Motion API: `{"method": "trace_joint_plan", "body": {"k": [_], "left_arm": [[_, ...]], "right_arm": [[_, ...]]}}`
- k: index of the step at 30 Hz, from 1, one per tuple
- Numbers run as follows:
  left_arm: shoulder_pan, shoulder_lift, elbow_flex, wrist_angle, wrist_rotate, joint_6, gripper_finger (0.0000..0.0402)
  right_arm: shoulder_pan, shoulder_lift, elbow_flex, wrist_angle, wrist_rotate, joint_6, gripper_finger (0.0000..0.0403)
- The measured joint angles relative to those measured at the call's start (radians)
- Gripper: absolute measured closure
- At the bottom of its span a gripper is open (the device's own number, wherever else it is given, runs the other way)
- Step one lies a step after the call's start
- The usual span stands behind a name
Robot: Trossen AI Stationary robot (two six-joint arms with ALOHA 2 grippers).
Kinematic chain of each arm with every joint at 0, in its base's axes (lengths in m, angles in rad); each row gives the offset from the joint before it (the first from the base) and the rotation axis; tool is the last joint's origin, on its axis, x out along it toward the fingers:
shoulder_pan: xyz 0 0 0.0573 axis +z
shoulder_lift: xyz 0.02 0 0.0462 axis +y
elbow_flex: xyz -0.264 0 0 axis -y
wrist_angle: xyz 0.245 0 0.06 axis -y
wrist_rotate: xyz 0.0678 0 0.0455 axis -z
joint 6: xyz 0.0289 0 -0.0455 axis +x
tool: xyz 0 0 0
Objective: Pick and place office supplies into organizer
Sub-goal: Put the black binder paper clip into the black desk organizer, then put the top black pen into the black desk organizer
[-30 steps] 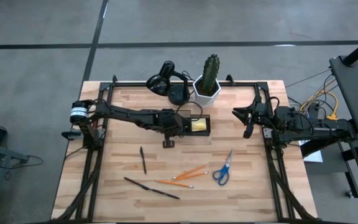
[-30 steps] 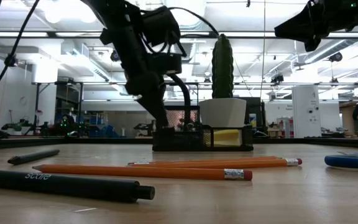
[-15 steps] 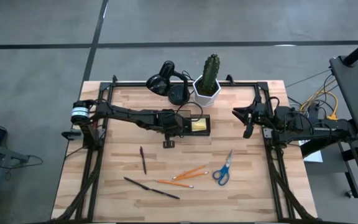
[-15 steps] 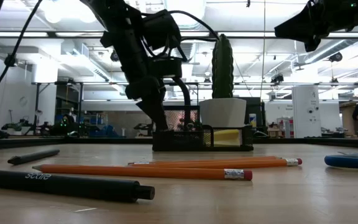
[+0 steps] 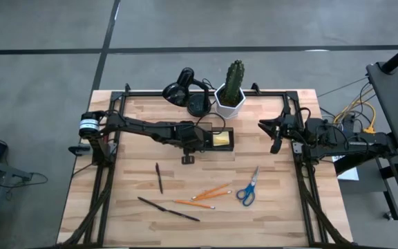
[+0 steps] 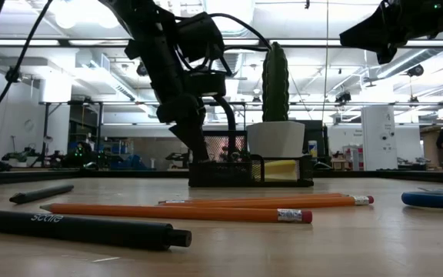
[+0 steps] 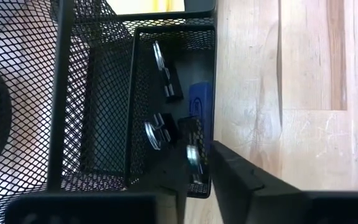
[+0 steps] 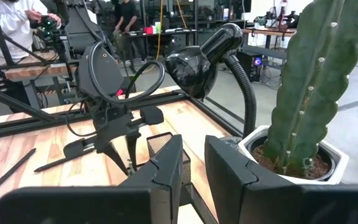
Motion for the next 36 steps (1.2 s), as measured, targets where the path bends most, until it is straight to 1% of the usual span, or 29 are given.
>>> {"method": "trace_joint_plan", "body": {"k": [7,10,13,16,22,27,36], "left_arm": [[0.000,0.000,0.002,-0.002,0.000,0.000,0.0274],[0.000,0.000,0.006,-0.024,-0.002,-0.001,0.0253],[0.000,-0.001,0.027,-0.069,-0.031,-0.001,0.0240],[0.000,-0.003,0.046,-0.106,-0.049,-0.001,0.0235],[0.000,-0.006,0.080,-0.119,-0.049,-0.001,0.0234],[0.000,-0.011,0.118,-0.171,-0.049,-0.001,0.0234],[-0.001,-0.046,0.115,-0.214,-0.049,-0.001,0.0234]], "right_arm": [[0.000,0.000,0.000,0.000,0.000,-0.003,0.0346],[0.000,0.000,0.000,0.000,0.000,-0.003,0.0346],[0.000,0.000,0.000,0.000,0.000,-0.003,0.0346],[0.000,0.000,0.000,0.000,0.000,-0.003,0.0346],[0.000,0.000,0.000,0.000,0.000,-0.001,0.0346],[0.000,0.000,0.000,0.000,0.000,-0.001,0.0346],[0.000,0.000,0.000,0.000,0.000,-0.003,0.0346]]}}
